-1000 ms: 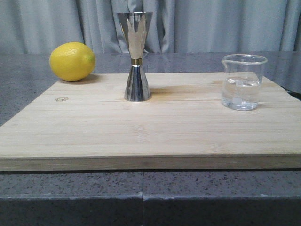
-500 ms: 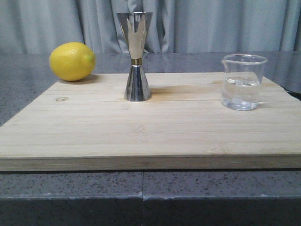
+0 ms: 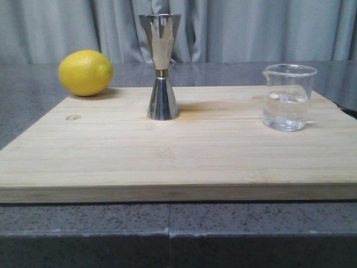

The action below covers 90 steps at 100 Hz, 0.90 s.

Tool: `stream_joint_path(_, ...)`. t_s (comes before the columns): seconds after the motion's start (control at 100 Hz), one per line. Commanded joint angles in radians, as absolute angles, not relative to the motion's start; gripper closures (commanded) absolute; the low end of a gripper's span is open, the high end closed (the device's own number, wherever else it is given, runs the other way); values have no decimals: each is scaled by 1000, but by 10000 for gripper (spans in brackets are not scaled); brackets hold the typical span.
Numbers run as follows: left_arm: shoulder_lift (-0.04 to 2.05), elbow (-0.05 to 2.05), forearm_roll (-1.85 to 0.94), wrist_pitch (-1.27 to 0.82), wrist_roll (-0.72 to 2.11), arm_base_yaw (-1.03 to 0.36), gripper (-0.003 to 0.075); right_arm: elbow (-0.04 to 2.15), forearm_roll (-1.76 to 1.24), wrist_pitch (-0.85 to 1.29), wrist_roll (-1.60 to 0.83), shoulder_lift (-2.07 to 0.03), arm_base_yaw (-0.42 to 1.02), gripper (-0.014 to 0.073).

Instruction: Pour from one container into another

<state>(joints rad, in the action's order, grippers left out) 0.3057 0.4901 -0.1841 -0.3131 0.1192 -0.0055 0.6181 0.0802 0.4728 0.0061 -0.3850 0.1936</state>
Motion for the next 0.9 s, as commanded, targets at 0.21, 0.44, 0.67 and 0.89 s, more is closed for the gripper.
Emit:
stream_joint_path(0.21,366,586,-235,-370,120,-9,227,676,68,435,66,-403,194,40)
stream_joint_path(0.44,517,734,-285,-631,291,-9,227,722,120,529,109,-475,186,40)
stream_joint_path(0.67,669,826,-627,-816,658,-9,227,767,86,638,109,-546,186,40)
stream_joint_path(0.89,800,826,-998,-886,1092,-9,227,813,55,705,104,-575,186,40)
